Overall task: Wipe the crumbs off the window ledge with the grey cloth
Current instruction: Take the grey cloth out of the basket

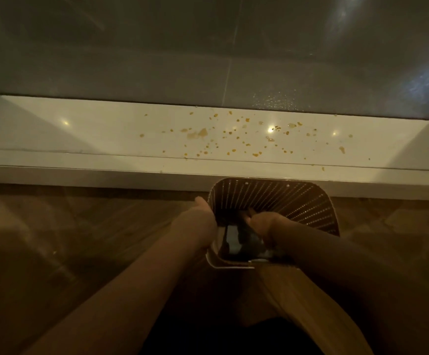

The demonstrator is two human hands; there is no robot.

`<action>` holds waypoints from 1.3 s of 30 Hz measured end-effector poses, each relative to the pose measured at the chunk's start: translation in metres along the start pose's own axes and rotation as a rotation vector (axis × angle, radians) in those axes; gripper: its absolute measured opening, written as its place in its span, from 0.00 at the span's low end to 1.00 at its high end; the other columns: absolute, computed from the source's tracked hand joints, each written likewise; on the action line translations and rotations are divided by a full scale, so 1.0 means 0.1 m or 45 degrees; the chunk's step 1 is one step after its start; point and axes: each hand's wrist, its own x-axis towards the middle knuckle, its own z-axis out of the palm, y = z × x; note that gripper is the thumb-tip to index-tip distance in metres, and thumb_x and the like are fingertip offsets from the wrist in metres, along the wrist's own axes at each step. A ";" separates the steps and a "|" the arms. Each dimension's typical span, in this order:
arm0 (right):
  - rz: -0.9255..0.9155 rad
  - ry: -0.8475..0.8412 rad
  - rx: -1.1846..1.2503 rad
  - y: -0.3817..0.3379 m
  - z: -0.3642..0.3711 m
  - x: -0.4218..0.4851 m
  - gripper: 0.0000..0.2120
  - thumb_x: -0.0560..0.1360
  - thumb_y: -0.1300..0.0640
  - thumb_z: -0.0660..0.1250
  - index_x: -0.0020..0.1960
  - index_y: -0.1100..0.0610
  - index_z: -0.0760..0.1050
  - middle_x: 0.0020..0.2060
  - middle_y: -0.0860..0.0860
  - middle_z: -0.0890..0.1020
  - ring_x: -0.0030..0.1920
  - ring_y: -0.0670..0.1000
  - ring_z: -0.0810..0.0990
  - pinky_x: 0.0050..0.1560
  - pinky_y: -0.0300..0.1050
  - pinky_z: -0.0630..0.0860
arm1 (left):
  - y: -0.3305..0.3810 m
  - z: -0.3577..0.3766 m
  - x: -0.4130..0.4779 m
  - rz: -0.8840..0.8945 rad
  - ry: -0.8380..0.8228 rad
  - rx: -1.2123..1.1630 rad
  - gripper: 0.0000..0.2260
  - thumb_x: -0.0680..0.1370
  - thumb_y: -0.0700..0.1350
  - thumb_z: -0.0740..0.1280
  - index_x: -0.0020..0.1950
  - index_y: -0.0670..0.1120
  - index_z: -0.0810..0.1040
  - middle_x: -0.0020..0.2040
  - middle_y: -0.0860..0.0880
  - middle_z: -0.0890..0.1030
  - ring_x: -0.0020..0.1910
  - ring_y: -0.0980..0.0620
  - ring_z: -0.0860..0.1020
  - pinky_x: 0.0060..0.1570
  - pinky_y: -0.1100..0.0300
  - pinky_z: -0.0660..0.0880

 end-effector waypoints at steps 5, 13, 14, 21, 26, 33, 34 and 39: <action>0.001 -0.035 -0.019 -0.01 0.06 0.06 0.32 0.75 0.60 0.64 0.75 0.55 0.54 0.71 0.60 0.64 0.69 0.64 0.65 0.66 0.65 0.66 | -0.01 0.03 -0.01 0.069 0.062 0.064 0.30 0.74 0.40 0.69 0.70 0.42 0.57 0.61 0.40 0.76 0.59 0.42 0.77 0.55 0.52 0.77; -0.069 0.101 0.539 0.11 -0.26 -0.38 0.15 0.75 0.62 0.62 0.62 0.55 0.73 0.59 0.56 0.77 0.56 0.56 0.77 0.56 0.49 0.75 | -0.02 0.05 -0.04 0.074 0.148 0.007 0.27 0.75 0.44 0.67 0.70 0.43 0.58 0.61 0.42 0.76 0.59 0.45 0.77 0.55 0.52 0.77; -0.076 0.139 0.578 0.13 -0.28 -0.44 0.15 0.75 0.62 0.61 0.61 0.55 0.73 0.57 0.56 0.77 0.55 0.55 0.77 0.55 0.49 0.75 | -0.01 0.04 -0.06 0.072 0.154 0.010 0.27 0.75 0.44 0.67 0.70 0.43 0.58 0.62 0.42 0.76 0.59 0.44 0.77 0.56 0.52 0.77; -0.081 0.353 0.689 0.17 -0.44 -1.00 0.12 0.74 0.64 0.62 0.54 0.52 0.74 0.53 0.51 0.78 0.51 0.50 0.76 0.48 0.44 0.74 | 0.07 -0.06 -0.16 0.017 0.036 0.043 0.37 0.72 0.44 0.72 0.74 0.43 0.53 0.65 0.42 0.73 0.62 0.44 0.75 0.59 0.52 0.75; -0.063 0.540 0.746 0.14 -0.61 -1.32 0.10 0.75 0.61 0.59 0.55 0.54 0.74 0.51 0.53 0.80 0.51 0.53 0.79 0.51 0.49 0.77 | 0.12 -0.05 -0.15 -0.074 0.032 0.046 0.41 0.71 0.42 0.72 0.76 0.44 0.49 0.68 0.40 0.70 0.64 0.42 0.73 0.62 0.48 0.74; 0.172 0.953 0.884 0.13 -0.64 -1.57 0.13 0.76 0.60 0.58 0.58 0.53 0.75 0.47 0.53 0.82 0.47 0.53 0.79 0.44 0.44 0.74 | 0.18 -0.06 -0.22 -0.021 0.013 -0.028 0.44 0.67 0.42 0.75 0.75 0.45 0.51 0.67 0.40 0.71 0.65 0.41 0.72 0.60 0.49 0.76; 0.203 1.008 0.881 0.14 -0.64 -1.59 0.12 0.76 0.60 0.58 0.57 0.54 0.75 0.48 0.54 0.82 0.48 0.54 0.79 0.44 0.43 0.73 | 0.18 -0.06 -0.20 0.015 0.033 -0.045 0.40 0.69 0.42 0.74 0.73 0.44 0.54 0.66 0.41 0.72 0.64 0.42 0.73 0.59 0.50 0.76; 0.287 1.208 0.970 0.28 -0.57 -1.64 0.08 0.76 0.65 0.57 0.49 0.59 0.75 0.43 0.57 0.82 0.38 0.51 0.75 0.33 0.37 0.66 | 0.34 -0.08 -0.12 0.148 0.138 -0.069 0.16 0.77 0.43 0.64 0.62 0.45 0.65 0.59 0.43 0.76 0.55 0.46 0.77 0.57 0.53 0.77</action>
